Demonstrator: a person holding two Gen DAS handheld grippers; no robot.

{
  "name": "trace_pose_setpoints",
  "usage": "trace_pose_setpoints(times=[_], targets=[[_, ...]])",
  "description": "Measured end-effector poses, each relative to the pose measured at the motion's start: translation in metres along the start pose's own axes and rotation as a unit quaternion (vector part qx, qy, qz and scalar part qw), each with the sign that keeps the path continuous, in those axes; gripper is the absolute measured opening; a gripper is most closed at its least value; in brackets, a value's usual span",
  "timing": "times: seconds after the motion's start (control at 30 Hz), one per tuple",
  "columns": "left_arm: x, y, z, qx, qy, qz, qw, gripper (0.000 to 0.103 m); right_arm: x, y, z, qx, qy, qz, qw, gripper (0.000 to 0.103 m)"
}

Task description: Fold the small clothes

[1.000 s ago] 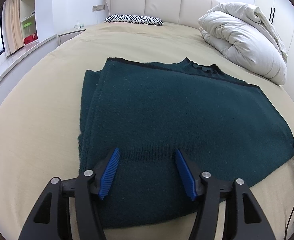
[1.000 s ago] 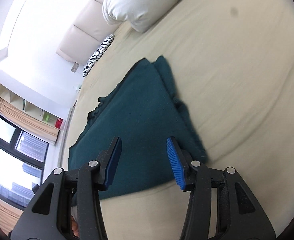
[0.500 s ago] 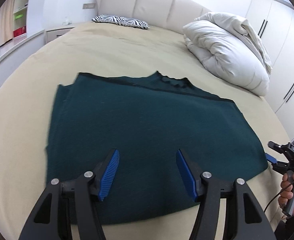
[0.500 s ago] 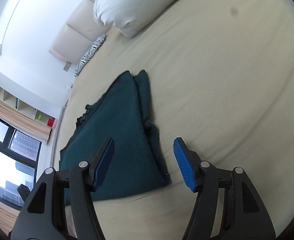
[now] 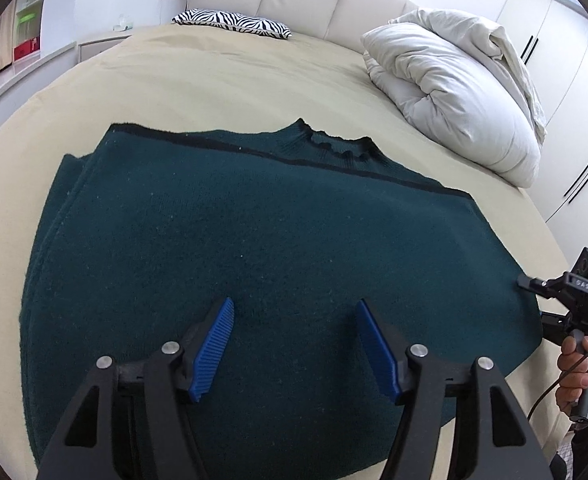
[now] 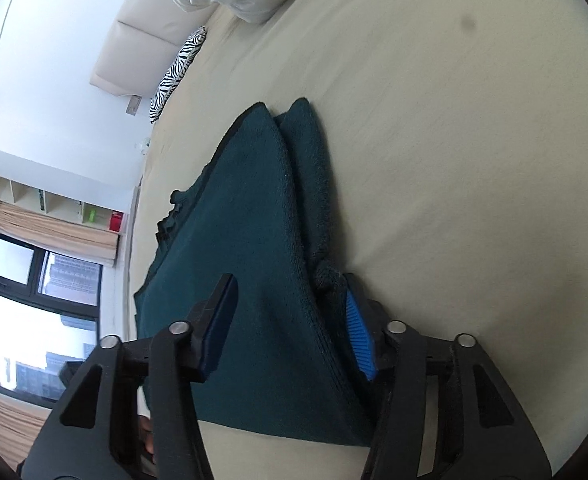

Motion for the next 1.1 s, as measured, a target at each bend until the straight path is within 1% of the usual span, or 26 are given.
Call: trace_pose_setpoints(times=[0.1, 0.13, 0.17, 0.2, 0.3, 0.47, 0.7, 0.77, 0.87, 1.0, 1.07, 1.1], targets=[[0.001, 0.002, -0.004, 0.007, -0.009, -0.003, 0.9999, 0.066, 0.001, 0.008, -0.003, 0.011, -0.004, -0.013, 1.0, 0.027], [0.0, 0.003, -0.003, 0.005, -0.006, -0.005, 1.0, 0.066, 0.001, 0.01, -0.003, 0.012, -0.003, -0.012, 1.0, 0.027], [0.0, 0.004, -0.002, 0.001, -0.001, -0.007, 1.0, 0.066, 0.001, 0.011, -0.003, 0.012, -0.001, -0.012, 1.0, 0.024], [0.0, 0.005, -0.001, -0.002, 0.001, -0.01, 1.0, 0.066, 0.001, 0.013, -0.003, 0.014, 0.002, -0.013, 1.0, 0.018], [-0.001, 0.006, -0.002, -0.004, -0.002, -0.012, 0.9999, 0.066, 0.002, 0.017, -0.003, 0.02, -0.003, -0.01, 1.0, 0.015], [0.001, 0.008, -0.003, -0.004, -0.001, -0.01, 0.9999, 0.066, 0.006, 0.019, -0.012, 0.037, -0.022, 0.002, 0.999, 0.013], [0.001, 0.007, -0.012, 0.02, -0.02, -0.006, 0.9996, 0.066, 0.009, 0.024, -0.026, 0.067, -0.045, 0.015, 0.997, 0.012], [0.001, 0.006, -0.014, 0.026, -0.024, -0.006, 0.9993, 0.066, 0.01, 0.025, -0.033, 0.081, -0.057, 0.021, 0.995, 0.012], [0.0, 0.006, -0.019, 0.039, -0.037, -0.007, 0.9985, 0.066, 0.011, 0.027, -0.046, 0.105, -0.082, 0.031, 0.991, 0.012], [-0.003, 0.004, -0.026, 0.059, -0.059, -0.012, 0.9964, 0.066, 0.014, 0.027, -0.071, 0.144, -0.125, 0.043, 0.981, 0.012], [-0.007, 0.002, -0.033, 0.075, -0.088, -0.015, 0.9931, 0.062, 0.018, 0.029, -0.096, 0.158, -0.159, 0.049, 0.973, 0.011], [-0.01, -0.001, -0.04, 0.088, -0.114, -0.016, 0.9894, 0.061, 0.023, 0.033, -0.115, 0.165, -0.185, 0.051, 0.967, 0.011]])
Point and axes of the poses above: each gripper's, at about its wrist camera, not at the fingertips, and y roughly the way its jaws point, z to its right, x to its underside, the point moved 1 cm from there along y, roughly the way its jaws point, and after that the axes turned 6 degrees about z, right-handed, at the moved point
